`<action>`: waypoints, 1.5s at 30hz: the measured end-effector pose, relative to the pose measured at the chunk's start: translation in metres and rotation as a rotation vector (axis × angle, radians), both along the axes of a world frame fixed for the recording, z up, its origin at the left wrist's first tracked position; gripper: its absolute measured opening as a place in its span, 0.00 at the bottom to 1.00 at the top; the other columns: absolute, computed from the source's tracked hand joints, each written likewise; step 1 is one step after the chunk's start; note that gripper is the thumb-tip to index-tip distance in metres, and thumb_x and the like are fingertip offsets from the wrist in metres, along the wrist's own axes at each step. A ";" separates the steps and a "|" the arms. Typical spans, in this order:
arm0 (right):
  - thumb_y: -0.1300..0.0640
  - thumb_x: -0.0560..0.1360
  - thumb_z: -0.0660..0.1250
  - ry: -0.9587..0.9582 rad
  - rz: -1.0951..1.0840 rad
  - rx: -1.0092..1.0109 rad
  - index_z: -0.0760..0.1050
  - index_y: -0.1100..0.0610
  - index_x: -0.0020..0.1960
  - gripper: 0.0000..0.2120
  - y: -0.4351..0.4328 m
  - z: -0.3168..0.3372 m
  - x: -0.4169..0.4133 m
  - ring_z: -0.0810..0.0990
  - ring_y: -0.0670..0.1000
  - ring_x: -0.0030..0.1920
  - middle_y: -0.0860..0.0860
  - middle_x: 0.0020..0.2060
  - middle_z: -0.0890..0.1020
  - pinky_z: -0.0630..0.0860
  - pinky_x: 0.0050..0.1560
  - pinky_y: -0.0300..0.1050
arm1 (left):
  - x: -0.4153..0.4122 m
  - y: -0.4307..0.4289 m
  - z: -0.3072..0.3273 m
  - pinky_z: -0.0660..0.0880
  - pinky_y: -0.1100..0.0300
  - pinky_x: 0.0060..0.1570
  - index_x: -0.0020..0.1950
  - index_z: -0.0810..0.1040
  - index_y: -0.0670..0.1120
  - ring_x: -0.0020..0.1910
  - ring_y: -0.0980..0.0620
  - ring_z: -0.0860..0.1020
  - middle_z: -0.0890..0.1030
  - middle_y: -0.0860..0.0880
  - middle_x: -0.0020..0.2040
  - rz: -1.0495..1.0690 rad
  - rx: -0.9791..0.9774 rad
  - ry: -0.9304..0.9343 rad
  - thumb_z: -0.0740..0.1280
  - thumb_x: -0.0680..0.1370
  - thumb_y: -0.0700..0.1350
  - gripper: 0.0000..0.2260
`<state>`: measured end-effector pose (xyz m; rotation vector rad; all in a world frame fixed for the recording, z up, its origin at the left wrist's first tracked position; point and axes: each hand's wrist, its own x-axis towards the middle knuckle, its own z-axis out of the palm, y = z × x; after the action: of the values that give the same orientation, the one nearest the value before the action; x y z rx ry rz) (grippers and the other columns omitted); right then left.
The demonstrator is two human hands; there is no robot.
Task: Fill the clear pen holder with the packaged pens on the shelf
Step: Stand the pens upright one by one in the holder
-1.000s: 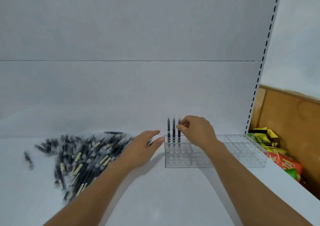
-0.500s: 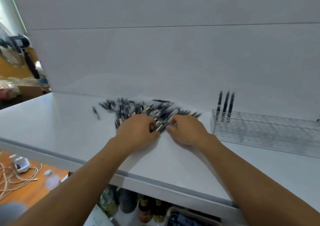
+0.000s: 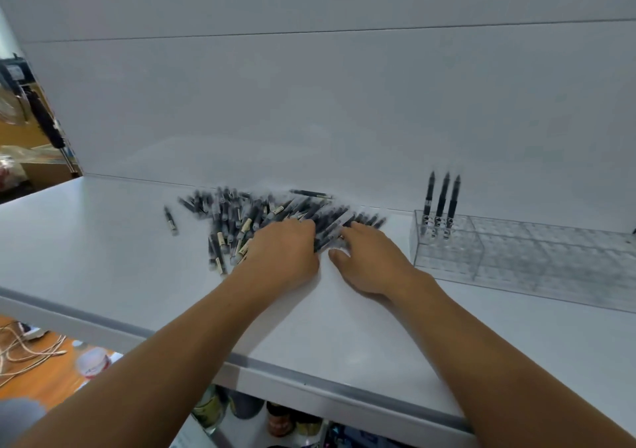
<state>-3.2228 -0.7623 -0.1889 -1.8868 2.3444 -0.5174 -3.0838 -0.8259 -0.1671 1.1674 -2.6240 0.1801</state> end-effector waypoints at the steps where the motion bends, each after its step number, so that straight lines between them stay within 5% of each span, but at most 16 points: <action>1: 0.47 0.80 0.59 -0.005 0.009 -0.019 0.73 0.56 0.55 0.12 0.003 0.002 -0.001 0.73 0.55 0.55 0.51 0.50 0.73 0.68 0.51 0.46 | -0.004 -0.001 0.001 0.68 0.55 0.41 0.55 0.73 0.46 0.49 0.46 0.76 0.78 0.47 0.50 0.001 0.003 -0.031 0.61 0.78 0.48 0.08; 4: 0.50 0.79 0.62 -0.026 0.013 -0.057 0.75 0.59 0.44 0.12 0.015 0.008 -0.004 0.75 0.54 0.44 0.51 0.42 0.77 0.70 0.43 0.47 | -0.009 -0.005 0.004 0.68 0.56 0.41 0.53 0.73 0.45 0.50 0.45 0.76 0.78 0.46 0.51 -0.005 0.024 -0.069 0.60 0.79 0.47 0.07; 9: 0.57 0.77 0.63 -0.114 -0.014 -0.154 0.81 0.54 0.42 0.09 0.019 0.015 -0.002 0.79 0.50 0.45 0.46 0.43 0.82 0.76 0.48 0.48 | -0.007 -0.008 -0.001 0.64 0.56 0.38 0.42 0.67 0.47 0.40 0.45 0.72 0.71 0.51 0.37 -0.027 0.052 0.055 0.58 0.80 0.45 0.07; 13: 0.61 0.75 0.66 -0.163 -0.079 -0.214 0.80 0.55 0.46 0.05 0.014 0.014 -0.001 0.79 0.52 0.46 0.50 0.48 0.79 0.78 0.48 0.52 | -0.008 -0.012 -0.007 0.65 0.55 0.37 0.45 0.69 0.45 0.41 0.44 0.75 0.73 0.50 0.37 -0.047 0.138 0.237 0.57 0.82 0.46 0.08; 19: 0.66 0.72 0.65 -0.193 -0.108 -0.176 0.79 0.57 0.57 0.14 0.019 0.020 0.000 0.78 0.56 0.52 0.53 0.51 0.80 0.75 0.51 0.50 | -0.011 -0.003 -0.001 0.73 0.51 0.42 0.49 0.71 0.44 0.40 0.46 0.77 0.79 0.47 0.41 -0.092 0.219 0.490 0.55 0.83 0.48 0.10; 23: 0.64 0.73 0.64 -0.232 -0.172 -0.147 0.75 0.55 0.62 0.18 0.018 0.019 -0.001 0.78 0.56 0.53 0.52 0.52 0.82 0.74 0.50 0.46 | -0.013 0.004 0.002 0.74 0.55 0.39 0.53 0.75 0.47 0.33 0.57 0.75 0.81 0.52 0.39 -0.161 0.489 0.762 0.57 0.83 0.48 0.09; 28: 0.60 0.74 0.66 -0.258 -0.171 -0.134 0.74 0.55 0.47 0.03 0.017 0.020 0.002 0.77 0.53 0.44 0.51 0.43 0.79 0.68 0.36 0.43 | -0.011 0.011 0.004 0.68 0.63 0.33 0.57 0.77 0.49 0.28 0.61 0.71 0.78 0.52 0.38 -0.207 0.697 0.992 0.58 0.83 0.46 0.09; 30: 0.60 0.73 0.66 -0.282 -0.154 -0.157 0.68 0.53 0.38 0.09 0.018 0.022 0.007 0.73 0.52 0.38 0.50 0.38 0.76 0.64 0.31 0.41 | -0.011 0.015 0.006 0.67 0.63 0.29 0.58 0.77 0.46 0.26 0.58 0.69 0.77 0.51 0.37 -0.223 0.773 1.089 0.58 0.83 0.44 0.09; 33: 0.61 0.75 0.64 -0.537 -0.150 -0.255 0.73 0.55 0.43 0.03 0.023 0.027 0.013 0.78 0.50 0.37 0.50 0.38 0.78 0.74 0.32 0.40 | -0.011 0.021 0.008 0.63 0.65 0.25 0.58 0.77 0.44 0.24 0.57 0.67 0.76 0.51 0.35 -0.233 0.871 1.222 0.58 0.83 0.43 0.10; 37: 0.59 0.76 0.65 -0.711 -0.152 -0.373 0.77 0.52 0.52 0.06 0.035 0.041 0.010 0.78 0.45 0.40 0.45 0.42 0.79 0.71 0.35 0.34 | -0.010 0.024 0.011 0.61 0.65 0.23 0.56 0.78 0.44 0.25 0.56 0.65 0.76 0.52 0.34 -0.262 0.919 1.299 0.59 0.83 0.45 0.10; 45: 0.59 0.73 0.73 -0.645 -0.096 -0.610 0.81 0.52 0.46 0.04 0.079 0.087 -0.062 0.78 0.44 0.37 0.45 0.37 0.82 0.76 0.43 0.36 | -0.051 0.035 0.021 0.61 0.67 0.24 0.53 0.78 0.43 0.25 0.56 0.64 0.75 0.49 0.33 -0.430 0.902 1.303 0.58 0.83 0.43 0.09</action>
<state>-3.2847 -0.6837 -0.1018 -1.4322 1.9544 -1.7065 -3.1352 -0.7904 -0.1462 0.4656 -1.5756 -1.4247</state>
